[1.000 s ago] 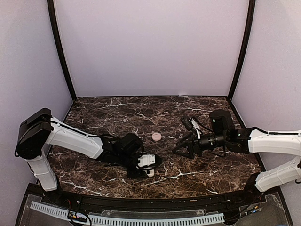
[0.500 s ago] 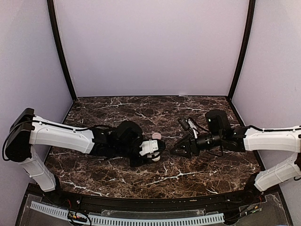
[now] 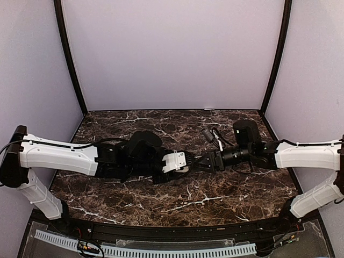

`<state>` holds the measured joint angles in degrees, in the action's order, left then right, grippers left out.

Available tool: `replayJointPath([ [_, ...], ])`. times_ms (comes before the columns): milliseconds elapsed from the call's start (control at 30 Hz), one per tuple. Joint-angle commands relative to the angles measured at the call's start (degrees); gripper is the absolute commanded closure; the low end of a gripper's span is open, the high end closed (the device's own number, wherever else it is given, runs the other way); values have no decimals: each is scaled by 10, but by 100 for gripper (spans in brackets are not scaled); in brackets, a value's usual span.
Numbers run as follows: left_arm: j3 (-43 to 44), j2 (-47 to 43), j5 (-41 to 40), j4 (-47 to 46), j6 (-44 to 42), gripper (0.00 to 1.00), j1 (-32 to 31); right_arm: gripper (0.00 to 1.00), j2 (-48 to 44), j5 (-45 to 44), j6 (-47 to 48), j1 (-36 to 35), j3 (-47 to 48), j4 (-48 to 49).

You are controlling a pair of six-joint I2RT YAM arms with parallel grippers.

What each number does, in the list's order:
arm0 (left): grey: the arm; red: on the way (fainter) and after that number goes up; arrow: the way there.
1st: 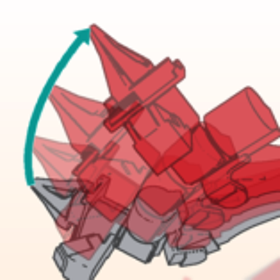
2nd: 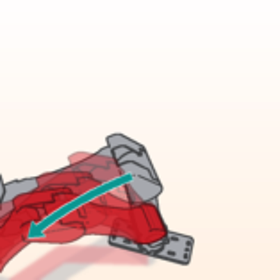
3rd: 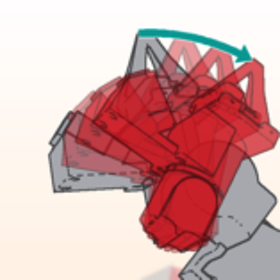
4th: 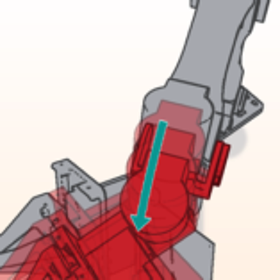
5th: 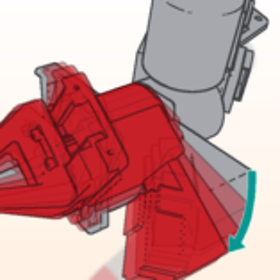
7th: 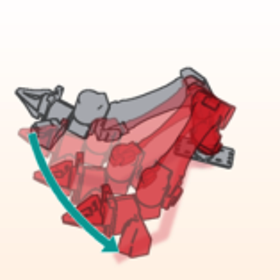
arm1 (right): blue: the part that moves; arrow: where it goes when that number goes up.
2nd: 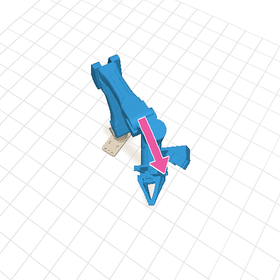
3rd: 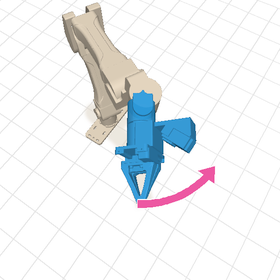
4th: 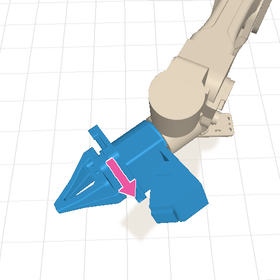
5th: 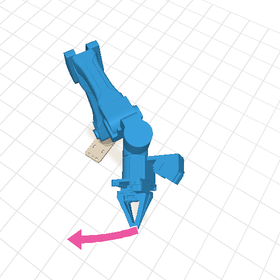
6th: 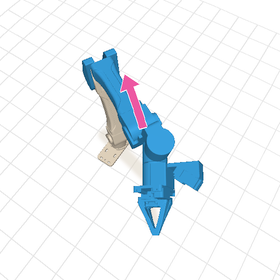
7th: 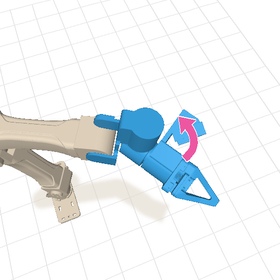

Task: Insert the wireless bluetooth earbuds into the charging case
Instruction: Pass from the left arm to the right

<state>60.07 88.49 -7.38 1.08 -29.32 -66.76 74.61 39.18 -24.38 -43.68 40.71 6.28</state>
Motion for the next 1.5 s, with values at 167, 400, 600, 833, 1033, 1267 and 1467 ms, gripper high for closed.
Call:
replayJointPath([
  [167, 18, -37, -33, -44, -14, 68, -11, 44, 17, 81, -89, 6, -4, 120],
  [400, 25, -33, -44, -55, -19, 69, -19, 48, 30, 86, -102, 4, -7, 140],
  [600, 29, -32, -47, -58, -22, 69, -22, 54, 37, 85, -110, 0, -11, 158],
  [833, 33, -29, -53, -61, -28, 69, -27, 60, 43, 81, -124, -3, -12, 181],
  [1033, 31, -28, -57, -66, -26, 69, -28, 64, 50, 83, -136, -7, -18, 199],
  [1267, 29, -31, -60, -69, -27, 69, -29, 75, 54, 86, -143, -10, -18, 212],
  [1467, 26, -34, -65, -72, -28, 68, -30, 91, 54, 90, -146, -11, -18, 217],
])
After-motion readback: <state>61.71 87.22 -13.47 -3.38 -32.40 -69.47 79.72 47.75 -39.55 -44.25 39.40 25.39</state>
